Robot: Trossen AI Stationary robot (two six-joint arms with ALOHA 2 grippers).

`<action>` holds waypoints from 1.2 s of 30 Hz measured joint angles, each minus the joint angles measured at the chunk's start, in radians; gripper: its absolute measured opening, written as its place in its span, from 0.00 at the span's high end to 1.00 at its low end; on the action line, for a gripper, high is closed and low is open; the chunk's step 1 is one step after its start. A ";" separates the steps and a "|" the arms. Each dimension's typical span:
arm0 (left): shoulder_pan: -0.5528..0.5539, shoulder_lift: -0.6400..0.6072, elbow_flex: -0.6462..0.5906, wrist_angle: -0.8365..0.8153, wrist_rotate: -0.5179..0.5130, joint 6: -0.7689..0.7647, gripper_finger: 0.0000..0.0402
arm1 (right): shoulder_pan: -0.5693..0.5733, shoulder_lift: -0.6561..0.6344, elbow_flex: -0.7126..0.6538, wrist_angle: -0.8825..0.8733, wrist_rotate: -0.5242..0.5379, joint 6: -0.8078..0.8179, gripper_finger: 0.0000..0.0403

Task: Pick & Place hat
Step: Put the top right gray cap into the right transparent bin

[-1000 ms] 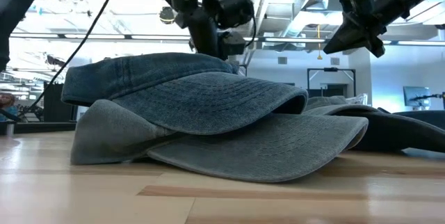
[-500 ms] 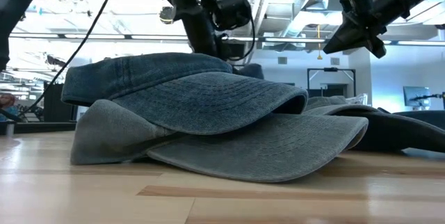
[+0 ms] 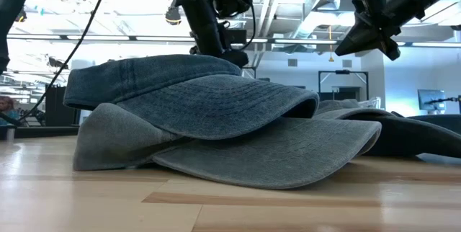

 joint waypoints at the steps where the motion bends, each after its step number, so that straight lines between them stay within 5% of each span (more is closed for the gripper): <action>1: -0.002 -0.011 0.000 -0.004 0.003 -0.022 0.55 | 0.000 0.000 0.000 0.000 0.000 0.000 1.00; 14: 0.002 -0.336 0.001 -0.033 0.191 -0.126 0.60 | 0.000 0.000 0.000 0.011 -0.001 0.000 1.00; 22: -0.132 -0.462 -0.053 0.015 0.139 -0.146 0.89 | -0.006 0.000 0.000 0.063 -0.013 0.001 1.00; 28: -0.261 -0.488 -0.284 0.397 0.275 -0.211 0.99 | -0.005 0.000 0.000 0.102 -0.129 -0.010 1.00; 36: -0.379 -0.505 -0.654 1.038 0.298 -0.379 1.00 | -0.005 0.009 0.000 0.127 -0.245 -0.025 1.00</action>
